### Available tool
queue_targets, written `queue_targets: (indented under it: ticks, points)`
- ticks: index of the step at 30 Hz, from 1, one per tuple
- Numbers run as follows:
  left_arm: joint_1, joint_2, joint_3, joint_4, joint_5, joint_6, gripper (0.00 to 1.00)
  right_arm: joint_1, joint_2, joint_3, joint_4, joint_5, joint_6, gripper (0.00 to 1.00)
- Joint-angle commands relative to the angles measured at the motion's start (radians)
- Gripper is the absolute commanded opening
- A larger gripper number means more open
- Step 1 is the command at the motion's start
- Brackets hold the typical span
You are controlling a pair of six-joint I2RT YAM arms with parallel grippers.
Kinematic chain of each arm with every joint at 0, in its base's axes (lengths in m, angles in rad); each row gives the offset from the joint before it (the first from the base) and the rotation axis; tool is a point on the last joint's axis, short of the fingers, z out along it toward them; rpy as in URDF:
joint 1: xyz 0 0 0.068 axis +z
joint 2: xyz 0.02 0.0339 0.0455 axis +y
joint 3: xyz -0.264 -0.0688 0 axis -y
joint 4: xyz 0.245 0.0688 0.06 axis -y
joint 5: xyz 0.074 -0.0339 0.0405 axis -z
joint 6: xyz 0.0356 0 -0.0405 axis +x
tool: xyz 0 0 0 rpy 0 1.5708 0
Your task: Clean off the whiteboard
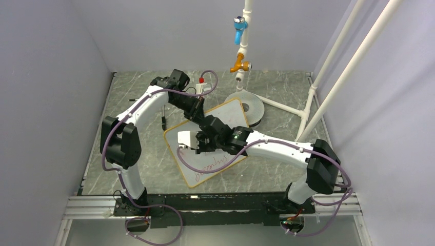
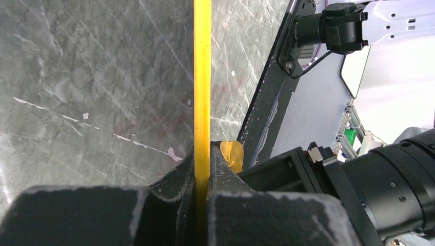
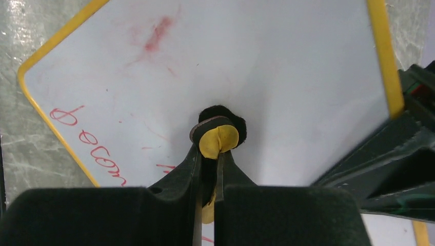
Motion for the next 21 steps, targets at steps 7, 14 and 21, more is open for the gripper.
queue_targets:
  ticks: [7,14,21]
  points:
    - [-0.023,-0.068,0.003,-0.018,0.11,0.0,0.0,0.121,-0.013,-0.138,0.012,-0.047,-0.028,0.0]
    - [-0.025,-0.076,0.003,-0.016,0.115,-0.002,0.0,-0.02,-0.044,-0.065,0.014,-0.019,-0.015,0.0]
    - [-0.026,-0.075,0.002,-0.014,0.113,-0.003,0.0,-0.057,-0.082,-0.1,0.006,-0.084,-0.011,0.0]
